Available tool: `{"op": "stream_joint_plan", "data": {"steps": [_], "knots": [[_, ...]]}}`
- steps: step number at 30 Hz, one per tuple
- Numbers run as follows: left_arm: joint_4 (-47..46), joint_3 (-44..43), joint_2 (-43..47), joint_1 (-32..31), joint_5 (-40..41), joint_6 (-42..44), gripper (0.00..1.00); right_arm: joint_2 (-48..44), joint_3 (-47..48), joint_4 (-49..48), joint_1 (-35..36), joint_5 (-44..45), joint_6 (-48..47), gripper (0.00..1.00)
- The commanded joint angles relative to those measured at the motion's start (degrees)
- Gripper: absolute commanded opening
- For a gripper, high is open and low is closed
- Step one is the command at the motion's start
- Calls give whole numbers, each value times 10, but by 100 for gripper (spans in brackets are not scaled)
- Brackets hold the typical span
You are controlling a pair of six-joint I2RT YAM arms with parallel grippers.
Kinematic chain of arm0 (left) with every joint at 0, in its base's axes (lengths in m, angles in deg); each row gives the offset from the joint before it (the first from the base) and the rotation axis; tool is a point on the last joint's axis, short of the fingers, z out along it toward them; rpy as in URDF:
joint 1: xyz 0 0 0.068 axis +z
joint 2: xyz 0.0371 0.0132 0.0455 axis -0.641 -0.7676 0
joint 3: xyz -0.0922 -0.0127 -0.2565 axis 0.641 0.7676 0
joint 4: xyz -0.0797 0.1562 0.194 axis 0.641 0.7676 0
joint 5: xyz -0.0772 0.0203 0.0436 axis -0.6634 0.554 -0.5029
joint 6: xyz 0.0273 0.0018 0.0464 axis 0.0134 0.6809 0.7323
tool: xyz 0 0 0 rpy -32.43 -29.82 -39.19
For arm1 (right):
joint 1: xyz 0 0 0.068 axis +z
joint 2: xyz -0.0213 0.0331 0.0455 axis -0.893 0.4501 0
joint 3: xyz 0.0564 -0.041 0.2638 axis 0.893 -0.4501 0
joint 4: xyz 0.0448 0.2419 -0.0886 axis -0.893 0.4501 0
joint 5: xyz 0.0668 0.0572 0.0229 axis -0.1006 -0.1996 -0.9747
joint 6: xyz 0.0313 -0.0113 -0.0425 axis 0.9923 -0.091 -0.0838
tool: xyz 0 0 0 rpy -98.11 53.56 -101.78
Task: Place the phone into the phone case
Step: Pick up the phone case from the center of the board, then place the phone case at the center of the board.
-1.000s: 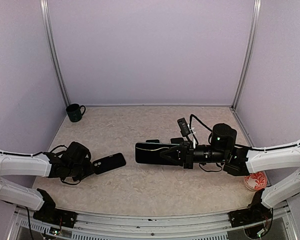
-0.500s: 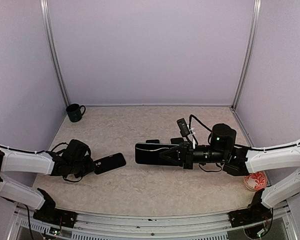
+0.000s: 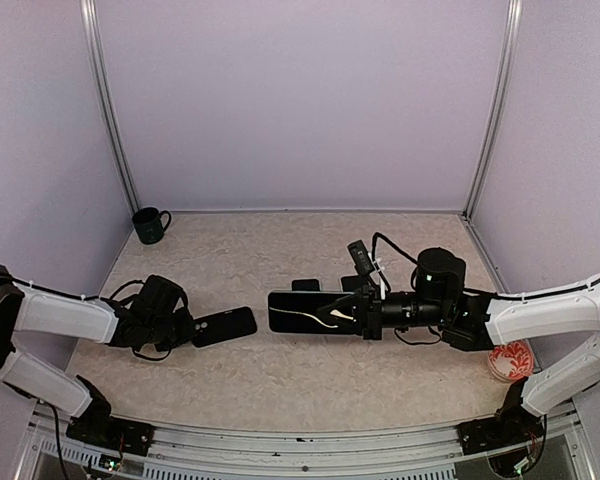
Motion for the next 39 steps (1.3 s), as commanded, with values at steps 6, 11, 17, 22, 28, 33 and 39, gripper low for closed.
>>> {"op": "stream_joint_plan", "data": {"steps": [6,11,17,22,28,33,39], "knots": [[18,9,3,1,-23,24,0,1,25,-18,-5,-6,-1,0],[23,6,18,-9,-37,34,0,14,41,8,-6,-5,13,0],[34,-12,25,-63,-47,43,0,41,73,55,-6,-12,46,0],[38,-19,27,-111,-42,17,0,65,82,58,-5,-24,83,0],[30,-32,23,-173,-7,-33,0,103,76,29,0,-38,161,0],[15,-58,-18,-220,9,-59,0,132,73,29,6,-24,211,0],[19,-91,-80,-262,23,-76,0,161,68,47,6,-14,261,0]]}}
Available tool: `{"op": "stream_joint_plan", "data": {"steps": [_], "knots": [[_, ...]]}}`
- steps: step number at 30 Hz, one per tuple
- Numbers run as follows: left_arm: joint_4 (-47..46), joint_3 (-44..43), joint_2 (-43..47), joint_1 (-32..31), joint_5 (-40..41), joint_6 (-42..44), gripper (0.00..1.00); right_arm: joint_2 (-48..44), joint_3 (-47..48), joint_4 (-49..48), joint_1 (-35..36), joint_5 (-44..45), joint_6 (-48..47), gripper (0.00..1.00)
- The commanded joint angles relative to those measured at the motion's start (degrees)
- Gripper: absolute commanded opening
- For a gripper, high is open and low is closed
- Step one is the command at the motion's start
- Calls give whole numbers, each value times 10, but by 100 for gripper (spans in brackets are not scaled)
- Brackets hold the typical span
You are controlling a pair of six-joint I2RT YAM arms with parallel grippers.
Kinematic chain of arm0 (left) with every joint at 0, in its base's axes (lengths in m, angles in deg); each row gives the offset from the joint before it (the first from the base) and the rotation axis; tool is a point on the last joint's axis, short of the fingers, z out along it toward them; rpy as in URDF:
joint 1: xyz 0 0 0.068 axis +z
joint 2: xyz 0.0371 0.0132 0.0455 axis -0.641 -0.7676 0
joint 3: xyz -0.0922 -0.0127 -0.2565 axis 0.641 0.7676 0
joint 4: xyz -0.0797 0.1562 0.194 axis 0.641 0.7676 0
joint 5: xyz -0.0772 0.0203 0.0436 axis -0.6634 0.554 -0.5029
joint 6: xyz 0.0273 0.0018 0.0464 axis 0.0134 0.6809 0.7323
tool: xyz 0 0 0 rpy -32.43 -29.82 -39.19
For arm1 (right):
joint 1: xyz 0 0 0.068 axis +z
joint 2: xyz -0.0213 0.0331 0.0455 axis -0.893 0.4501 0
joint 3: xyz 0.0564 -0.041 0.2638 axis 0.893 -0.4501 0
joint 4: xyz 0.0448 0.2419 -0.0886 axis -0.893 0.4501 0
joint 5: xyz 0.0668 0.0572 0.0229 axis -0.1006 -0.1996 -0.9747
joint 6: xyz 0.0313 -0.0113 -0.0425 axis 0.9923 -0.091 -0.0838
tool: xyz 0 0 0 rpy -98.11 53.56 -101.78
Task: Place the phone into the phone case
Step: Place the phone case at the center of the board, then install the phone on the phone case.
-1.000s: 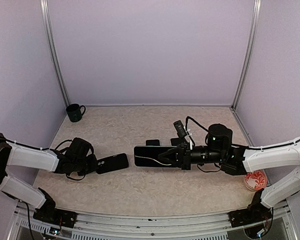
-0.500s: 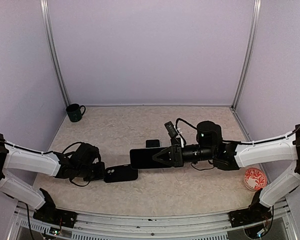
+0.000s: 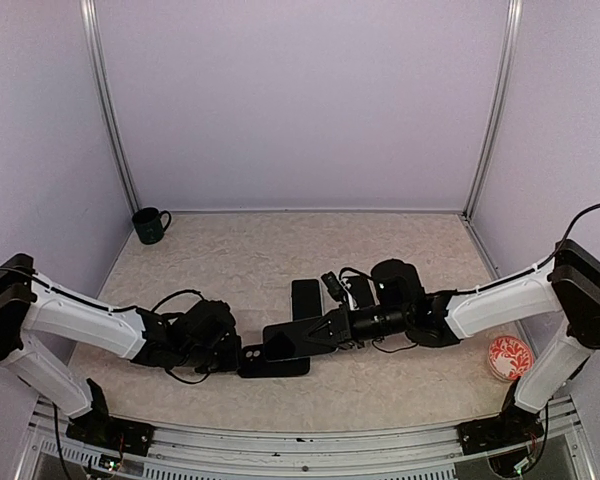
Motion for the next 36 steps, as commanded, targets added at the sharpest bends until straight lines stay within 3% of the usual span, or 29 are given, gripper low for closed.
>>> {"op": "stream_joint_plan", "data": {"steps": [1,8,16,20,24,31,33,36], "knots": [[-7,-22,-37,-22,18,-23,0,9,-2,-28,4,6,53,0],[-6,-26,-51,-31,15,-24,3,8,-12,-3,4,23,56,0],[7,-26,-26,-31,17,-26,22,28,-20,-17,2,33,74,0],[15,-20,-11,-31,20,-30,27,29,-22,-19,1,37,87,0],[23,-4,25,-30,39,-36,46,33,-25,-29,1,36,106,0],[19,25,98,-24,71,-43,92,50,-30,-62,4,42,128,0],[8,36,115,-19,73,-49,99,57,-26,-66,7,43,129,0],[-23,61,143,-8,62,-48,99,72,-15,-68,12,40,128,0]]}}
